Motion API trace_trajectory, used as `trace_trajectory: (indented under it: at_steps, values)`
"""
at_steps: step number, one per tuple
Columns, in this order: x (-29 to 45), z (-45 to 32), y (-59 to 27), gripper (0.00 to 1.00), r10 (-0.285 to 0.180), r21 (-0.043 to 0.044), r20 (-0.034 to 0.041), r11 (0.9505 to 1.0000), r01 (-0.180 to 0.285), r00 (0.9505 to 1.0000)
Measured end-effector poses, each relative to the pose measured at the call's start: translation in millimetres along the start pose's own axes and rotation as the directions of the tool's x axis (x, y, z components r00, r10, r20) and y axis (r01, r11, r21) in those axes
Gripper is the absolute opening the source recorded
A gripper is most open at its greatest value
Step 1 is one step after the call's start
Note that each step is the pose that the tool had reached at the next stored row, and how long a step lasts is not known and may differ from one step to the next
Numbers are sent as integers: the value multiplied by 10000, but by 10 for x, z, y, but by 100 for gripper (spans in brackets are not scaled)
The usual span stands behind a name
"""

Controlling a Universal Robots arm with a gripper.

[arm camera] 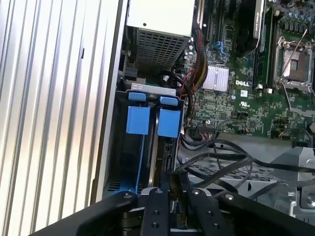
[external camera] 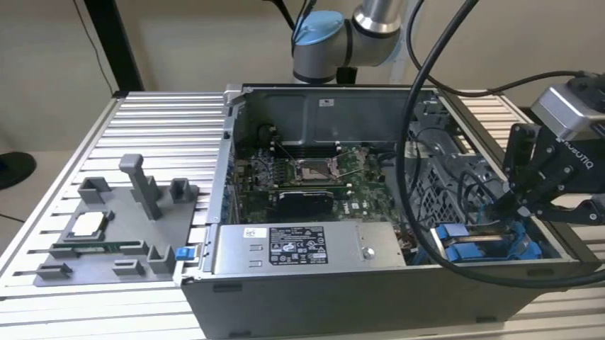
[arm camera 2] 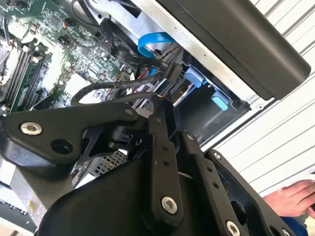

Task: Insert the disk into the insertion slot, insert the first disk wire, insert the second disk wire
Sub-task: 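Insert the first disk wire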

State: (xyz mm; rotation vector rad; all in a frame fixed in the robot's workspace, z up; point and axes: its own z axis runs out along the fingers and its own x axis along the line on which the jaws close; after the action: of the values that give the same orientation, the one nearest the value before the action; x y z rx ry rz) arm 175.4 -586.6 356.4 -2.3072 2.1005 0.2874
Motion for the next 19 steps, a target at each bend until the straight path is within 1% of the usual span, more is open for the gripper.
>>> trace_trajectory:
  at_steps: [3, 6, 8, 15, 19]
  values:
    - [-12, 24, -4, 0, 0, 0, 0, 10000, 0, 10000]
    - [-10, 63, -10, 0, -1, 8, -2, 10000, 1, 10000]
    - [-7, 88, -19, 0, -6, 28, -5, 10000, 6, 10000]
    - [-1, 141, -37, 0, -36, 214, -26, 9998, 37, 10000]
    - [1, 148, -38, 0, -42, 238, -29, 9997, 42, 10000]
